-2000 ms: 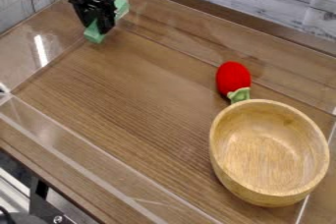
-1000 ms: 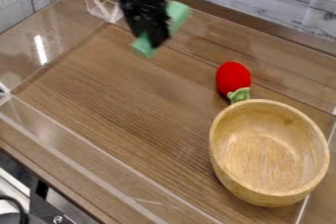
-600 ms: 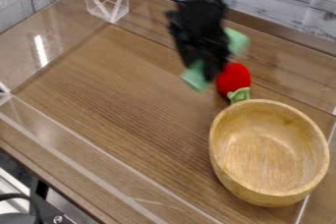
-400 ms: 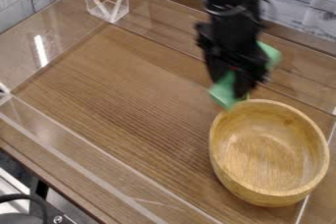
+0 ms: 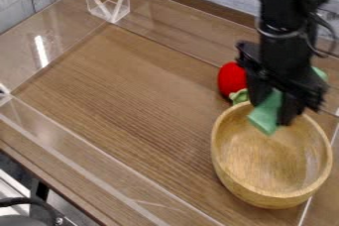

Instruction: Put the green object in the brown bowl

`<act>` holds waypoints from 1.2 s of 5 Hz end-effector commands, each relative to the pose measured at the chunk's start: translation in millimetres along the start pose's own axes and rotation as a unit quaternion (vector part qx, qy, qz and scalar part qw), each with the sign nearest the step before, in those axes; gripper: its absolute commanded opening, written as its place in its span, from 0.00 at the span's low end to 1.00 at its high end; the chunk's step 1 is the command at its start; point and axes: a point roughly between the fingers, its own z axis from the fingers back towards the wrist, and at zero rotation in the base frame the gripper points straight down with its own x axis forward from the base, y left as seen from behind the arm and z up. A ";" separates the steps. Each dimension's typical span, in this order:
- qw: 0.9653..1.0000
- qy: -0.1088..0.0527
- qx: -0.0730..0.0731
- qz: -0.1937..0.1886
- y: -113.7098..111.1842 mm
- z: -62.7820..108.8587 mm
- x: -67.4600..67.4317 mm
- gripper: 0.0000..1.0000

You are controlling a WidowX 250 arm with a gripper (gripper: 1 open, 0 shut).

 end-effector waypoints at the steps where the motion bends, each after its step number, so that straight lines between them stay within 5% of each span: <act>1: 1.000 -0.018 -0.001 0.022 -11.7 12.9 1.2 0.00; 3: 1.000 -0.010 -0.010 0.002 -24.0 26.2 -9.9 0.00; 6: 1.000 -0.010 -0.007 0.001 -11.2 6.4 -29.6 0.00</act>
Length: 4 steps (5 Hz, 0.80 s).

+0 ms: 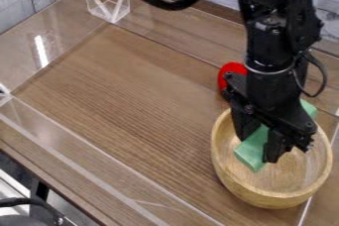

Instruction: Put the green object in the brown bowl

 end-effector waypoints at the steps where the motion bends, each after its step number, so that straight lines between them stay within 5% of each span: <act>1: 0.999 -0.029 0.011 0.017 -1.0 7.8 1.9 0.00; 2: 0.999 -0.036 0.017 0.027 -2.0 6.7 -0.8 0.00; 4: 0.998 -0.048 0.023 0.035 -6.1 15.0 19.7 0.00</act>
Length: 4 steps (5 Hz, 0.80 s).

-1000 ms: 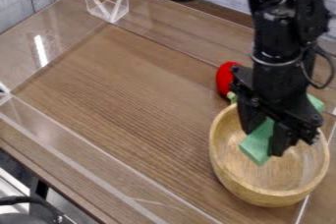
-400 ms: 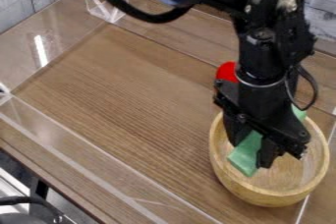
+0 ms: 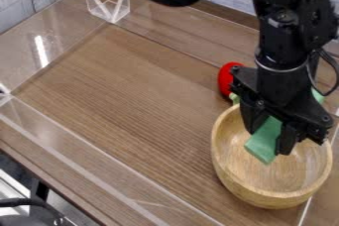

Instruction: Put the green object in the brown bowl

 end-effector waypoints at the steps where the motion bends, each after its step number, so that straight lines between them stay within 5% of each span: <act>1: 1.000 -0.016 -0.001 0.010 0.7 2.3 13.2 1.00; 2: 1.000 -0.012 0.000 0.027 5.7 -2.5 17.4 1.00; 4: 0.992 -0.018 0.017 0.120 16.7 26.0 14.4 1.00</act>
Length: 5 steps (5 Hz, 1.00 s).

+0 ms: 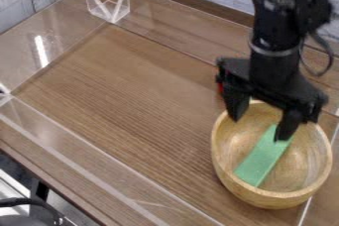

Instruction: Put the green object in the brown bowl

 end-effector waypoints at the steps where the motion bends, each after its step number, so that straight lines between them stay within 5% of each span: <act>1: 0.999 -0.038 -0.012 -0.001 10.5 45.9 22.7 1.00; 2: 0.999 -0.048 -0.015 -0.011 22.5 67.3 33.0 1.00; 3: 0.998 -0.052 -0.003 0.021 52.3 82.7 41.7 1.00; 5: 0.998 -0.046 -0.004 0.034 61.1 82.6 45.7 1.00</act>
